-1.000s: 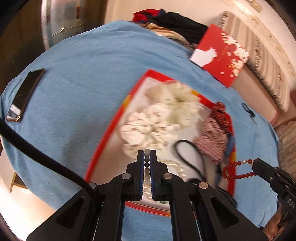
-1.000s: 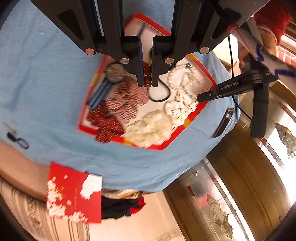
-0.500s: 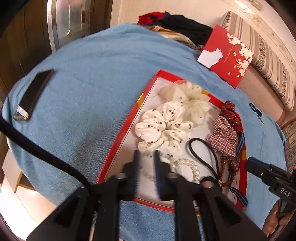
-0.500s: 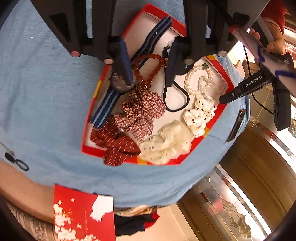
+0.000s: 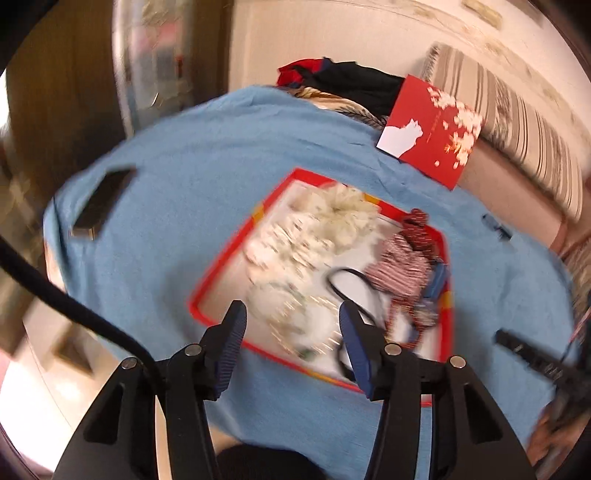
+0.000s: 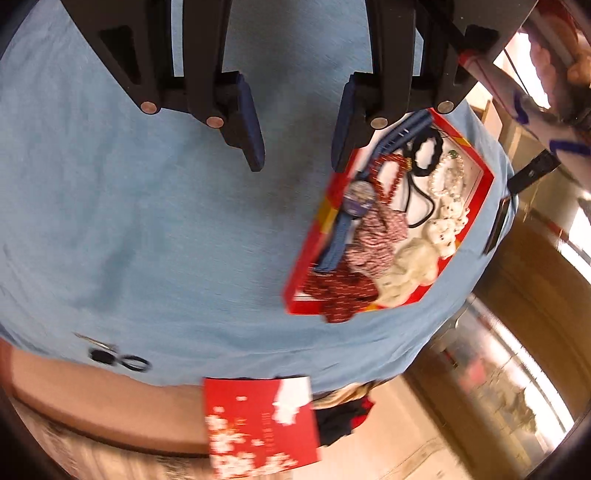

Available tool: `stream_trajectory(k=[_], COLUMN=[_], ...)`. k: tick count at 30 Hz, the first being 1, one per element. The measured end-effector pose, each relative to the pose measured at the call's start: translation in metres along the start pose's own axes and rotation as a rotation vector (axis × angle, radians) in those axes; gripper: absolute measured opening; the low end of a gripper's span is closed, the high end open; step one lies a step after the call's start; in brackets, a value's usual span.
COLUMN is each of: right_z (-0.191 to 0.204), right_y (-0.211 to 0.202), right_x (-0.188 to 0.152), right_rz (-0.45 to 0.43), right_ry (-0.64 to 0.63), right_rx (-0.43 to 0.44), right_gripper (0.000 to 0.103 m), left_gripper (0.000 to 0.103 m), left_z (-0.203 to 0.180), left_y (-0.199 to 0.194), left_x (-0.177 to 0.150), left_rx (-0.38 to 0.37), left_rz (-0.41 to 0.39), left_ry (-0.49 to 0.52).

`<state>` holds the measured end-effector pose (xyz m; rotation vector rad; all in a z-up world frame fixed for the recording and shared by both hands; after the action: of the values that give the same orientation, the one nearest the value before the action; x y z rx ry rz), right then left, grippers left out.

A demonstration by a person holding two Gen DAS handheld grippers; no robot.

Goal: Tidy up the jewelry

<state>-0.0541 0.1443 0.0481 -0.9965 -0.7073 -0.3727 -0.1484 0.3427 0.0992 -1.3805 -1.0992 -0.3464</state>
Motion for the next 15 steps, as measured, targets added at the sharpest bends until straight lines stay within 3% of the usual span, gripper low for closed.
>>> stream_trajectory(k=[4, 8, 13, 15], right_z=[-0.019, -0.033, -0.050, -0.055], right_y=[-0.026, -0.047, -0.067, -0.070], right_x=[-0.012, -0.023, -0.036, -0.042], right_rz=[-0.090, -0.160, -0.204, -0.188], right_ry=[0.057, 0.076, 0.052, 0.076], right_rx=[-0.059, -0.121, -0.237, -0.240], right_gripper=[0.046, 0.051, 0.054, 0.054], left_gripper=[0.053, 0.058, 0.059, 0.059], left_z=[-0.032, -0.069, -0.107, -0.119], left_y=[-0.027, -0.042, -0.048, -0.050], left_x=[-0.021, -0.041, -0.063, -0.067], left_rx=[-0.027, -0.010, -0.045, -0.054], left_rz=[-0.034, -0.082, -0.039, -0.040], left_ry=[-0.056, 0.043, 0.118, 0.162])
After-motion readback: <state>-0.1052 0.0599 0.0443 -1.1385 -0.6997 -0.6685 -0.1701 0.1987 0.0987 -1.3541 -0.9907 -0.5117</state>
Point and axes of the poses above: each gripper's, at about its wrist camera, not at the fingertips, and y roughly the way its jaws point, z to its left, x to its top, the point moved 5 cm from there along y, roughly the way its jaws point, and after that the axes turned 15 degrees about -z, right-handed, at the moved point
